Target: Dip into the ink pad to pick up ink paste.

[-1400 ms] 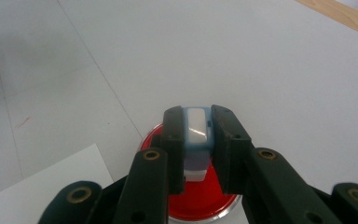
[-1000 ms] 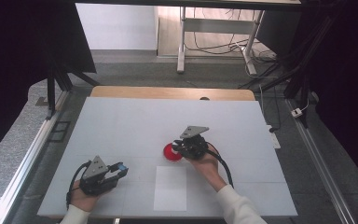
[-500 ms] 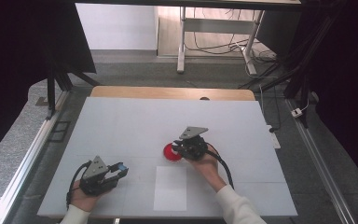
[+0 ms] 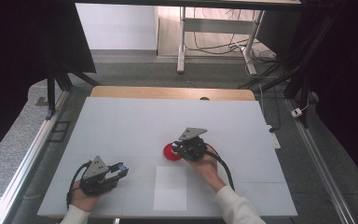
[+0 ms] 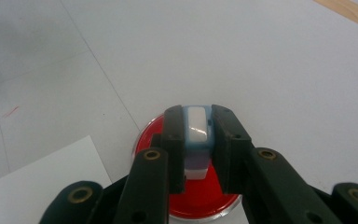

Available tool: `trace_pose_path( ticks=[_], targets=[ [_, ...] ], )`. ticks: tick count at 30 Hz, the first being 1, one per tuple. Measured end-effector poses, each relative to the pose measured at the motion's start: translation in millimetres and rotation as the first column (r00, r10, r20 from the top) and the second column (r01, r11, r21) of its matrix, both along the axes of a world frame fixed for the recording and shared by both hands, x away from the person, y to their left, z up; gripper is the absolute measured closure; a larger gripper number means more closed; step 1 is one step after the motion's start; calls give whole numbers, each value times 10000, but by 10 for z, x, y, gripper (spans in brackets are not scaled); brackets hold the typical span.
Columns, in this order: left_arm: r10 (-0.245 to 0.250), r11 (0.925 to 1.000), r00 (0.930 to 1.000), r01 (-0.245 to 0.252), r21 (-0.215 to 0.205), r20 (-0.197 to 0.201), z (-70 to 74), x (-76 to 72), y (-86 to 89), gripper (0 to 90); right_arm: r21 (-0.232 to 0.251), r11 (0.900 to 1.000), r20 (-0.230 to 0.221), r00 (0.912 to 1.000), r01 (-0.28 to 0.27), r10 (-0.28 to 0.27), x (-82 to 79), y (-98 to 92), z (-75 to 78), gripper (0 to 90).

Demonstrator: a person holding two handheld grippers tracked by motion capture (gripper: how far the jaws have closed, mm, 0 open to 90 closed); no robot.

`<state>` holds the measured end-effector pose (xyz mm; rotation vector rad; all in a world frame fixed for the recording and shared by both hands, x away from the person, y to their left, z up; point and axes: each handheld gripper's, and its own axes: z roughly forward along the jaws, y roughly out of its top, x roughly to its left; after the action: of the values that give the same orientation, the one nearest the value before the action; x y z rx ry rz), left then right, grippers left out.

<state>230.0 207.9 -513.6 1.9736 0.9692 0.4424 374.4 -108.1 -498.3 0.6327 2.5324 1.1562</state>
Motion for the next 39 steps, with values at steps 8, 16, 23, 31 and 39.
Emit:
trace_pose_path(
  ticks=[8, 16, 23, 31, 39],
  targets=[
    [31, 10000, 10000, -31, 6, 3, 0, -2, 1, 652, 63, 10000, -19, 10000, 6, -6, -8, 0, -10, 752],
    [26, 10000, 10000, -26, 12, 1, 1, -3, 1, 652, 285, 9996, -297, 9996, 43, -35, 19, -33, -20, 753],
    [12, 10000, 10000, -12, -8, 9, 3, -7, -2, 652, 475, 9988, -411, 9991, 75, -55, 27, -60, -35, 754],
    [35, 10000, 10000, -35, 2, 7, 3, -7, -4, 652, 403, 9992, -413, 9991, 84, -67, 26, -59, -31, 755],
    [29, 10000, 10000, -29, 8, 7, 3, -8, -7, 653, 191, 9998, -284, 9996, 74, -68, 7, -42, -24, 755]
  ],
)
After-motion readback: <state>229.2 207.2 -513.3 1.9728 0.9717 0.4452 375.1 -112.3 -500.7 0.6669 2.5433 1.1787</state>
